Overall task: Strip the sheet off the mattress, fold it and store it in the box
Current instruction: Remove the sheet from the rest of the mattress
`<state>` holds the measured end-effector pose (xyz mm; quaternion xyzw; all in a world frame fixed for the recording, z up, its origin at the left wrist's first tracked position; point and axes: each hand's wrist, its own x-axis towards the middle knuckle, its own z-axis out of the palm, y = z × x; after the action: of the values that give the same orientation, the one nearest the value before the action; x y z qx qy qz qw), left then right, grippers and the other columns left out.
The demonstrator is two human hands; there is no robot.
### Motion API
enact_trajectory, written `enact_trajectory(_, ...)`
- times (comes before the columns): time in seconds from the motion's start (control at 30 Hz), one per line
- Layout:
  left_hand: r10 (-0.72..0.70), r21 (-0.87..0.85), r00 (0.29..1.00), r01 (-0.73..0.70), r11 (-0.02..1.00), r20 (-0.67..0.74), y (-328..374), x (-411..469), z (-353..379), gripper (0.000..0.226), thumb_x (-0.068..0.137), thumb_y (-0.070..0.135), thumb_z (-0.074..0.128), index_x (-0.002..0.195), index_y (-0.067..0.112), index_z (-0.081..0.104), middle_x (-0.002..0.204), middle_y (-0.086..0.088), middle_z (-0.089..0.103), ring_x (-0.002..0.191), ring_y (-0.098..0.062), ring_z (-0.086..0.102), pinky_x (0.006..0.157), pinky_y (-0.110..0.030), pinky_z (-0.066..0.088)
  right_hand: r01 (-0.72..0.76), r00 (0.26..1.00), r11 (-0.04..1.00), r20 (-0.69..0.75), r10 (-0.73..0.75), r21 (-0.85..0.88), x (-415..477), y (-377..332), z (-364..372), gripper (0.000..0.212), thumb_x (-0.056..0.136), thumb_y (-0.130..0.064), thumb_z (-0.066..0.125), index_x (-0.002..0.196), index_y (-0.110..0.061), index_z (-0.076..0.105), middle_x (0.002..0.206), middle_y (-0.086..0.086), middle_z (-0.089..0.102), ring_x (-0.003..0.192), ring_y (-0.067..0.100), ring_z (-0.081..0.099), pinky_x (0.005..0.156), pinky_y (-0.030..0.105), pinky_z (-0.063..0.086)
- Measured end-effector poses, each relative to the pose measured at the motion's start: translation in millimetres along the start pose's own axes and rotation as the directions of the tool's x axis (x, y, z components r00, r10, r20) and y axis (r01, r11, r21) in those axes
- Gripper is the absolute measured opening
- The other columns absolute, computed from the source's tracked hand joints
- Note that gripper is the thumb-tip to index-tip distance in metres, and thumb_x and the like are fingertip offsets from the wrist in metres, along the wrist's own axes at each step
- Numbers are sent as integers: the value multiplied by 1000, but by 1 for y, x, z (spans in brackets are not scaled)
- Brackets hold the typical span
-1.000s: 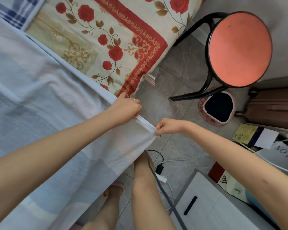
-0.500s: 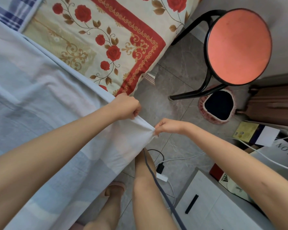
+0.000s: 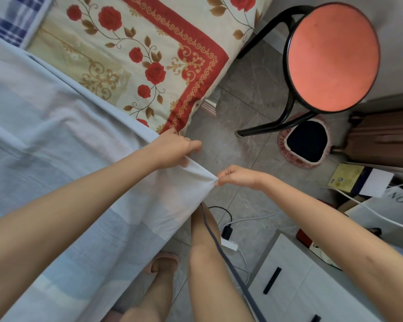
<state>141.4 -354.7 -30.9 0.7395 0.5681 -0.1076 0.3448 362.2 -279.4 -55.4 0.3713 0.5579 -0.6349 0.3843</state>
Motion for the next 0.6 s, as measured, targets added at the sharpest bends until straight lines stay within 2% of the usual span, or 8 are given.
enact_trajectory(0.03,13,-2,999,-13,1000,48,0,0,-2,34,86,31,63,116,25,50,104,6,64,81,-14,52,83,-31,34,14,1000,1000,-24,-14,8,0,2,2,31,90,-20,59,89,10,62,90,15,61,95,21,57,105,33,36)
enact_trajectory(0.1,31,37,992,-36,999,124,-1,-1,-3,43,82,41,66,120,27,53,106,7,63,91,-16,56,86,-32,37,50,996,999,-75,-49,19,-1,5,8,26,92,-14,56,79,7,63,74,3,56,77,10,53,88,26,42)
enact_trajectory(0.17,24,95,985,-40,995,170,0,0,-2,38,80,34,64,116,25,54,95,5,60,84,-17,54,84,-32,36,94,988,995,-126,-90,21,-2,6,13,26,93,-9,54,68,-4,59,62,-8,48,64,3,44,69,21,36)
enact_trajectory(0.23,4,136,982,-30,990,188,1,3,-3,30,79,22,61,108,20,56,81,6,50,74,-17,46,80,-32,35,140,974,990,-179,-138,-3,-2,9,20,22,94,-7,50,74,0,57,68,-2,46,67,8,42,66,25,32)
enact_trajectory(0.3,-25,135,982,0,991,189,1,8,-7,23,78,18,59,101,19,57,77,6,44,72,-17,43,77,-31,35,175,947,983,-265,-182,-50,-1,12,30,22,98,-9,43,78,-4,50,72,2,43,68,13,40,63,29,31)
enact_trajectory(0.43,-73,65,987,65,996,143,-5,21,-21,19,76,15,57,94,19,60,71,6,44,72,-20,46,63,-29,33,161,807,981,-559,-193,-107,4,18,59,32,104,-23,33,72,-18,33,64,-2,36,58,15,35,56,33,25)
enact_trajectory(0.5,-86,46,986,81,996,142,-10,26,-27,16,77,12,56,91,21,59,71,7,44,74,-19,46,63,-28,33,158,755,976,-619,-216,-147,10,19,65,36,101,-29,41,69,-22,28,59,-5,33,52,10,33,51,31,22)
enact_trajectory(0.6,-92,40,986,88,995,138,-25,31,-32,16,78,11,55,82,25,51,72,10,44,74,-17,45,64,-27,34,130,768,969,-597,-233,-211,22,23,68,39,92,-41,58,74,-15,34,60,-8,38,52,10,37,50,30,26)
